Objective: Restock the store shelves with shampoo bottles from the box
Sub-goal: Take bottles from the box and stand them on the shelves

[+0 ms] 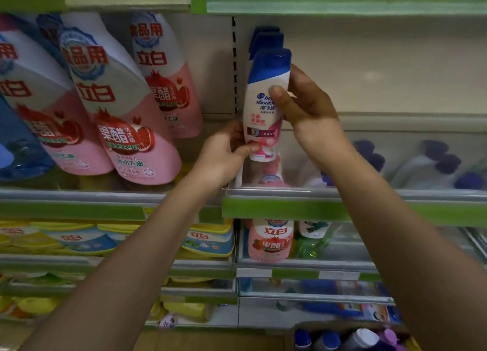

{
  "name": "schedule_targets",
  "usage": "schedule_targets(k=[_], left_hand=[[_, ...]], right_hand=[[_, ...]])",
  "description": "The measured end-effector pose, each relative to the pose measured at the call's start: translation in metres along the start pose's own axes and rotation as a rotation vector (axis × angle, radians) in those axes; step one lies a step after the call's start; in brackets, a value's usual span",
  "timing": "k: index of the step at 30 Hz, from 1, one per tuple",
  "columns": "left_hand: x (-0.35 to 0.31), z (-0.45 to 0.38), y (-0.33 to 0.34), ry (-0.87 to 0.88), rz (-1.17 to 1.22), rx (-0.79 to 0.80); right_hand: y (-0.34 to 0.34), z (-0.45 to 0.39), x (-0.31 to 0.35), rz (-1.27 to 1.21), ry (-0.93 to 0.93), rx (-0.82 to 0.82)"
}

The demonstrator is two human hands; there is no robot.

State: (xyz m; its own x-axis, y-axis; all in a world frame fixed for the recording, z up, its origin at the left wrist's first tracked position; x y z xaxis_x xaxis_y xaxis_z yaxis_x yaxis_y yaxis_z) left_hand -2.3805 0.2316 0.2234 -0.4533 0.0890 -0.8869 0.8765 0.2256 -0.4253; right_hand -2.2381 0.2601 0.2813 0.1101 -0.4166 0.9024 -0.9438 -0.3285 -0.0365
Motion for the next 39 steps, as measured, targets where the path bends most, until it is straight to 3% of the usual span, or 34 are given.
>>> schedule_targets(k=[27,39], left_hand=[[0.01,-0.037,0.012,0.01,0.064,-0.055],[0.007,-0.028,0.008,-0.014,0.097,0.018]], right_hand=[[-0.007,-0.029,-0.016,0.101,-0.003,-0.033],[-0.015,-0.02,-0.017,0.015,0.179,-0.089]])
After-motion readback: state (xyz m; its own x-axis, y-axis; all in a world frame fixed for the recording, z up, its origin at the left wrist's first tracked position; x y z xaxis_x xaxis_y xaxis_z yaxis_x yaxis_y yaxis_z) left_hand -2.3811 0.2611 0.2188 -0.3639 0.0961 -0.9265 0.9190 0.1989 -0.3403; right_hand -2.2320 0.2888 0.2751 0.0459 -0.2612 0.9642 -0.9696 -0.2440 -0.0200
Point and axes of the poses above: each hand's wrist, its own z-axis away from the middle knuckle, its own y-axis out of the palm, x = y × z, the point moved 4 cm from there along -z, towards the middle knuckle, and after that the axes turned 4 degrees about -z, right-handed, at the moved point
